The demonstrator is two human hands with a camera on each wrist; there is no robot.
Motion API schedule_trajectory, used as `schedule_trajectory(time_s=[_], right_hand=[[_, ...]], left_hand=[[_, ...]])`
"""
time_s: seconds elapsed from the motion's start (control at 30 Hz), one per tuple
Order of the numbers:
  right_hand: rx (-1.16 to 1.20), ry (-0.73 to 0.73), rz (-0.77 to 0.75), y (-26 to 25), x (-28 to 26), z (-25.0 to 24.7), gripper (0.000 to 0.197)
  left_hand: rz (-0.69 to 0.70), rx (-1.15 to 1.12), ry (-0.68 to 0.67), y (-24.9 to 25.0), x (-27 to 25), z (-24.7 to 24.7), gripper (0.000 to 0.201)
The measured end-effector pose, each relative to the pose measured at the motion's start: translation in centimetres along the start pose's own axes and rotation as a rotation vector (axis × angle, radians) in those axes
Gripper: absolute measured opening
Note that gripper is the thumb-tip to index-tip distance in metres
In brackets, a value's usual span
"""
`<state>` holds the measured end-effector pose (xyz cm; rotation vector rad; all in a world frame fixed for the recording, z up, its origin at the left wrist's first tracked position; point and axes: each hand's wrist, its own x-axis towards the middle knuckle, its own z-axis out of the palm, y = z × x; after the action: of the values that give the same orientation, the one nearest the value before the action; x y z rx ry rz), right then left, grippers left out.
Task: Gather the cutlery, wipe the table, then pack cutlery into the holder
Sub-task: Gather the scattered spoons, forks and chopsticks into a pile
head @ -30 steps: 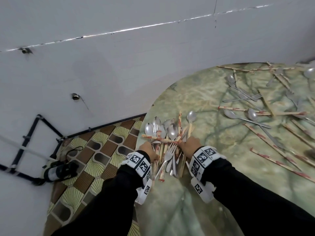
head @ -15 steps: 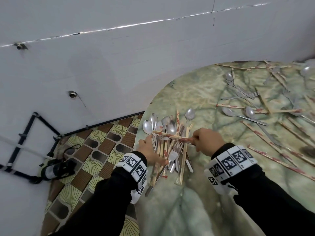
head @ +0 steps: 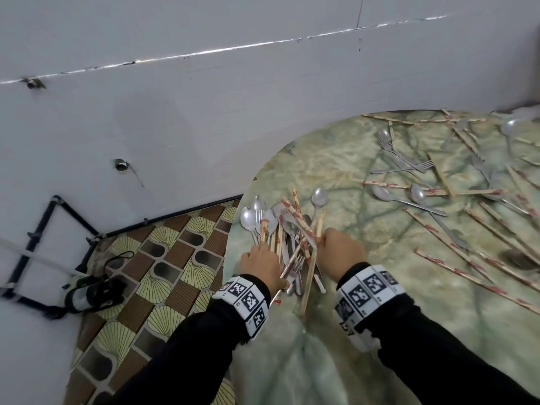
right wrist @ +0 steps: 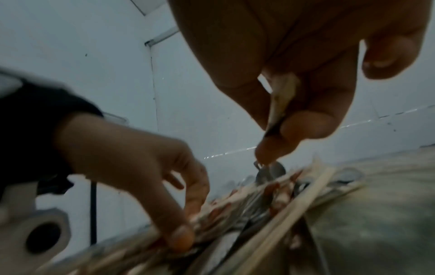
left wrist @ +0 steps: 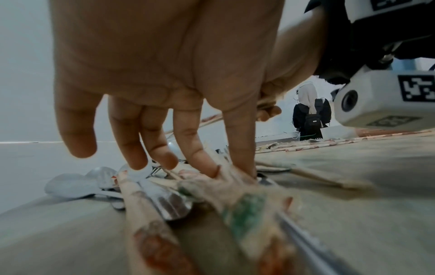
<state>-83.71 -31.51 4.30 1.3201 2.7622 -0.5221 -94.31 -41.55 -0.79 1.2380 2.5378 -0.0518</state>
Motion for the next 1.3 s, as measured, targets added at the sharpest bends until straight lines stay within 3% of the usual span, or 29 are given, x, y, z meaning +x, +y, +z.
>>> schedule_trajectory(time_s=[0.2, 0.33, 0.47, 0.7, 0.9, 1.1, 1.2, 1.3], right_hand=[[0.089, -0.107, 0.007, -1.6, -0.4, 2.9, 0.026], [0.263, -0.092, 0.087, -1.5, 0.1, 3.1, 0.024], [0.364, -0.093, 0.123, -1.5, 0.5, 2.9, 0.026], [0.389, -0.100, 0.092, -1.7, 0.1, 2.8, 0.027], [0.356, 0.052, 0.100, -0.9, 0.3, 2.8, 0.030], [0.236, -0.083, 0.050, -0.8, 0.6, 4.3, 0.038], [0.377, -0.014, 0.149, 0.3, 0.8, 3.8, 0.027], [0.444, -0.001, 0.252, 1.7, 0.6, 3.2, 0.037]], left_hand=[[0.098, 0.157, 0.095, 0.9, -0.7, -0.4, 0.041], [0.140, 0.103, 0.180, 0.9, -1.2, 0.0, 0.039], [0.168, 0.078, 0.181, 1.1, -1.0, 0.1, 0.030], [0.112, -0.004, 0.188, 1.6, 0.9, -0.3, 0.033], [-0.015, -0.129, 0.169, 1.7, 2.7, -0.8, 0.042], [-0.174, -0.576, 0.138, 0.6, 2.9, -1.2, 0.016], [-0.329, -0.656, 0.136, -1.2, 3.1, -1.3, 0.041], [-0.463, -0.662, 0.052, -3.0, 3.2, -0.8, 0.074]])
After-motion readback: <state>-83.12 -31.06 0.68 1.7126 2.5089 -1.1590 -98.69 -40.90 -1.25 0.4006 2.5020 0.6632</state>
